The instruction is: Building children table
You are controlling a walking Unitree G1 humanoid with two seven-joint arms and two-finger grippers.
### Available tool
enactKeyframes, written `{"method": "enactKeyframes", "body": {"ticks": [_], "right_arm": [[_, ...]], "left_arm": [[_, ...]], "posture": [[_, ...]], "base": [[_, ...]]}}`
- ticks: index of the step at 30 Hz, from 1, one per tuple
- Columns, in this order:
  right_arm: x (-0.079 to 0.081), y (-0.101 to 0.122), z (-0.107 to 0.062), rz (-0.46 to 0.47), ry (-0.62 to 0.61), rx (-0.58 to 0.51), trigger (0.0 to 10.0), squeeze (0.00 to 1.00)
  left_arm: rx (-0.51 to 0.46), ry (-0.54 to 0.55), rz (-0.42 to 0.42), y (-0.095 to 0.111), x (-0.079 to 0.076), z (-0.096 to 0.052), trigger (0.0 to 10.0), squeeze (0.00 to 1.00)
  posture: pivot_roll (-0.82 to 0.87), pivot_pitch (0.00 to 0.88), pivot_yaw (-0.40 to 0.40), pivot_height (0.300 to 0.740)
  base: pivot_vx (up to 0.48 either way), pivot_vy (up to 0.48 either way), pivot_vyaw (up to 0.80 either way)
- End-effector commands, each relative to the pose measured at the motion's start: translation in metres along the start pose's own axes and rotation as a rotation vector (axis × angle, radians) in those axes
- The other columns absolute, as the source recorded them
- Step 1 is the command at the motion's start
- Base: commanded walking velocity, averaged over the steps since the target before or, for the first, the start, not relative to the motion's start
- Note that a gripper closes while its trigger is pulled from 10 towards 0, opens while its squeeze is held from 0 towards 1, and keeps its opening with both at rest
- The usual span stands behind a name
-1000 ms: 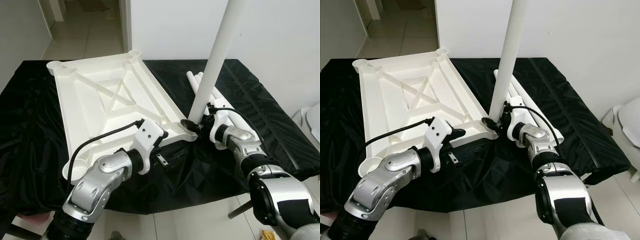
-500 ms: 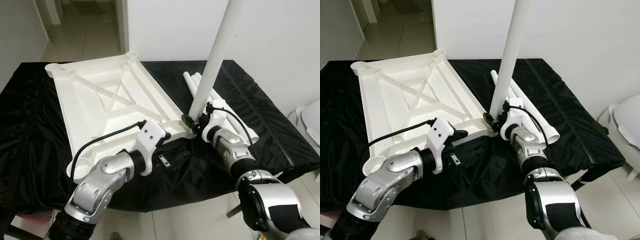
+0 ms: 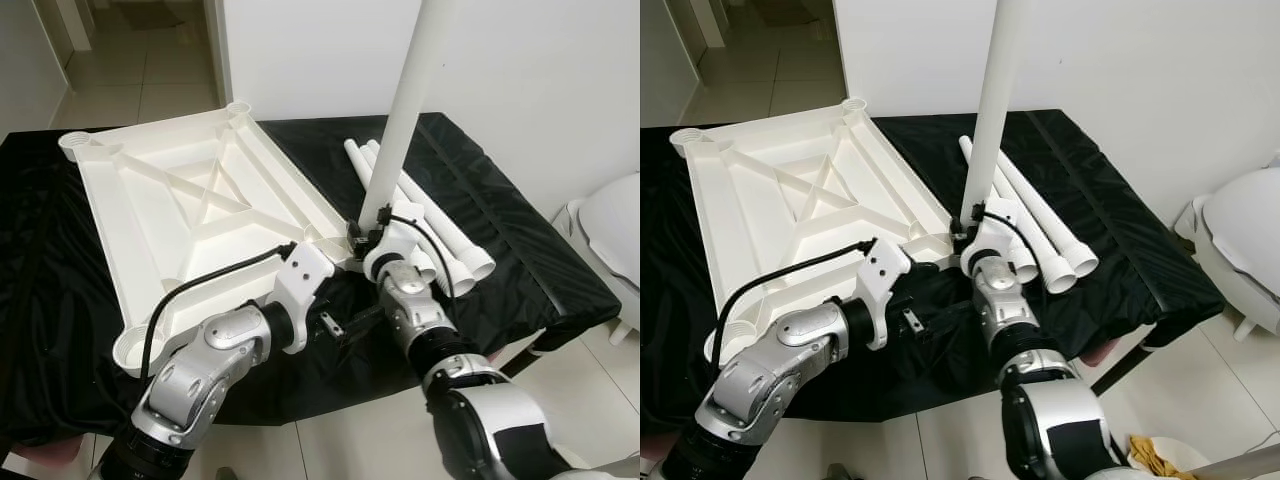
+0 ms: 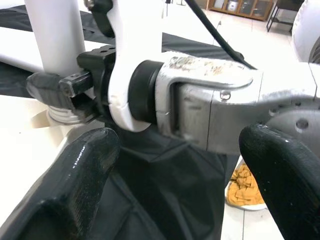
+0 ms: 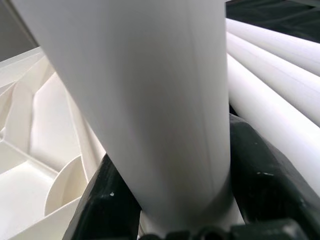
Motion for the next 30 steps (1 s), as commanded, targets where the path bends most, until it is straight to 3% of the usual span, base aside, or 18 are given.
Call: {"method": "enactKeyframes", "body": {"ticks": [1, 10, 11, 12, 13, 14, 15, 16, 17, 26, 27, 30], "right_arm": [[0.010, -0.007, -0.003, 0.015, 0.007, 0.030, 0.0, 0.00], [0.002, -0.004, -0.005, 0.016, -0.013, 0.014, 0.0, 0.00], [0.003, -0.003, -0.005, 0.024, -0.002, 0.004, 0.7, 0.00], [0.003, 0.001, -0.005, 0.033, 0.017, -0.015, 10.0, 0.00], [0.003, 0.001, -0.005, 0.033, 0.017, -0.015, 10.0, 0.00], [0.004, 0.005, -0.006, 0.037, 0.044, -0.039, 10.0, 0.24], [0.002, 0.009, -0.006, 0.043, 0.072, -0.060, 10.0, 1.00], [0.002, 0.009, -0.006, 0.043, 0.072, -0.060, 10.0, 1.00], [-0.003, 0.017, -0.007, 0.047, 0.153, -0.094, 10.0, 1.00], [-0.032, 0.029, -0.012, -0.042, 0.337, -0.100, 10.0, 1.00], [-0.042, 0.027, -0.012, -0.090, 0.370, -0.074, 10.0, 0.00], [-0.055, 0.024, -0.014, -0.145, 0.425, -0.036, 10.0, 0.00]], "left_arm": [[0.009, -0.019, -0.008, -0.004, -0.004, 0.002, 10.0, 0.00], [0.007, -0.019, -0.010, -0.004, -0.004, 0.002, 10.0, 0.00], [0.008, -0.019, -0.010, -0.004, -0.004, 0.002, 10.0, 0.00], [0.008, -0.018, -0.010, -0.004, -0.004, 0.002, 10.0, 0.00], [0.008, -0.018, -0.010, -0.004, -0.004, 0.002, 10.0, 0.00], [0.008, -0.018, -0.009, -0.004, -0.004, 0.002, 10.0, 0.00], [0.009, -0.017, -0.009, -0.004, -0.004, 0.002, 10.0, 0.00], [0.009, -0.017, -0.009, -0.004, -0.004, 0.002, 10.0, 0.00], [0.010, -0.016, -0.009, -0.005, -0.004, 0.001, 10.0, 0.00], [0.015, -0.013, -0.008, -0.007, -0.004, 0.000, 10.0, 0.00], [0.015, -0.014, -0.007, -0.006, -0.004, 0.000, 10.0, 0.00], [0.015, -0.014, -0.008, -0.006, -0.004, 0.000, 10.0, 0.00]], "posture": [[-0.02, 0.001, -0.043, 0.740], [-0.02, 0.000, -0.048, 0.740], [-0.02, 0.000, -0.047, 0.740], [-0.02, 0.000, -0.047, 0.740], [-0.02, 0.000, -0.047, 0.740], [-0.02, 0.000, -0.047, 0.740], [-0.02, 0.000, -0.049, 0.740], [-0.02, 0.000, -0.049, 0.740], [-0.02, 0.000, -0.051, 0.740], [-0.02, 0.000, -0.053, 0.740], [-0.02, 0.000, -0.052, 0.740], [-0.02, 0.000, -0.052, 0.740]], "base": [[0.000, 0.000, 0.00], [0.000, 0.000, 0.00], [0.000, 0.000, 0.00], [0.000, 0.000, 0.00], [0.000, 0.000, 0.00], [0.000, 0.000, 0.00], [0.000, 0.000, 0.00], [0.000, 0.000, 0.00], [0.000, 0.000, 0.00], [0.000, 0.000, 0.00], [0.000, 0.000, 0.00], [0.000, 0.000, 0.00]]}}
Point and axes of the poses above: a point about 5 cm out from each wrist's last joint towards the gripper, its own z axis pointing out of the wrist towards the gripper, its own y axis along the axis of the wrist's last joint, x = y × z, the point moved 3 cm from there along z, pointing out of the wrist towards the gripper, and after that the axes turned 1 degree about z, right-handed, at the moved point
